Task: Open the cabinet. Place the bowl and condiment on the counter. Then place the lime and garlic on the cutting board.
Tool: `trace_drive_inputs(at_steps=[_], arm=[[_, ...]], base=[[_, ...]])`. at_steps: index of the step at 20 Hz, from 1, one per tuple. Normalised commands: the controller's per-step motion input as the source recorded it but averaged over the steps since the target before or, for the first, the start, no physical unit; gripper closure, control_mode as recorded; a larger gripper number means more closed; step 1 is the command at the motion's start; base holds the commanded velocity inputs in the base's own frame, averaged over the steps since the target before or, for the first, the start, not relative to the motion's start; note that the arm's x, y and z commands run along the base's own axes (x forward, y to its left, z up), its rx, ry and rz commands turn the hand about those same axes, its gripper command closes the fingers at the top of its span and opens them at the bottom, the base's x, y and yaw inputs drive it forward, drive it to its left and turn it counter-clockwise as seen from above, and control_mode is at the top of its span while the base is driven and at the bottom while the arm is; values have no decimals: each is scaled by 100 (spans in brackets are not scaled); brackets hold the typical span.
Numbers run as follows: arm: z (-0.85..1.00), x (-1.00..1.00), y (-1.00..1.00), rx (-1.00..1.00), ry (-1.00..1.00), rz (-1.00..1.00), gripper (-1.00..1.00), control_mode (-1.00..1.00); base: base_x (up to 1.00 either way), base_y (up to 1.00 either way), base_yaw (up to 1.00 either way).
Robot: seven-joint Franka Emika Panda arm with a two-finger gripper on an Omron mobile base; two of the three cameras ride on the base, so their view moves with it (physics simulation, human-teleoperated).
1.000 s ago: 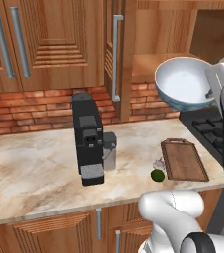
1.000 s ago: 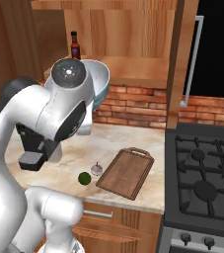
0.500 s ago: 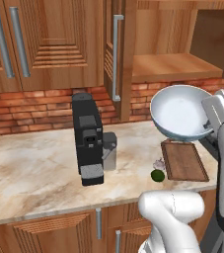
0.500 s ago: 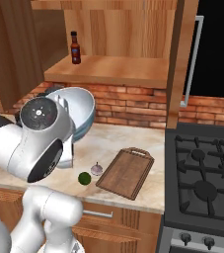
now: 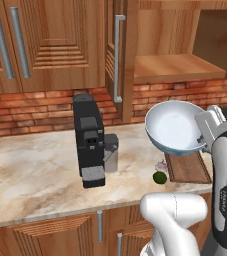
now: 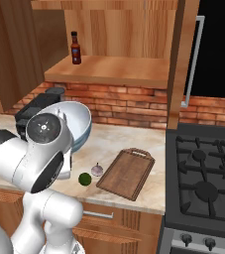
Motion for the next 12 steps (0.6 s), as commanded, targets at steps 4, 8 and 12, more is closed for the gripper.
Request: trace_drive_inputs(at_steps=[4,8,12], arm=[[-28,37,14,8,2,2,100,-100],[-35,43,12,7,5,1,100,-100],[-22,56,0,7,8,3,100,-100]], base=[[0,0,0],[0,0,0],[0,0,0]])
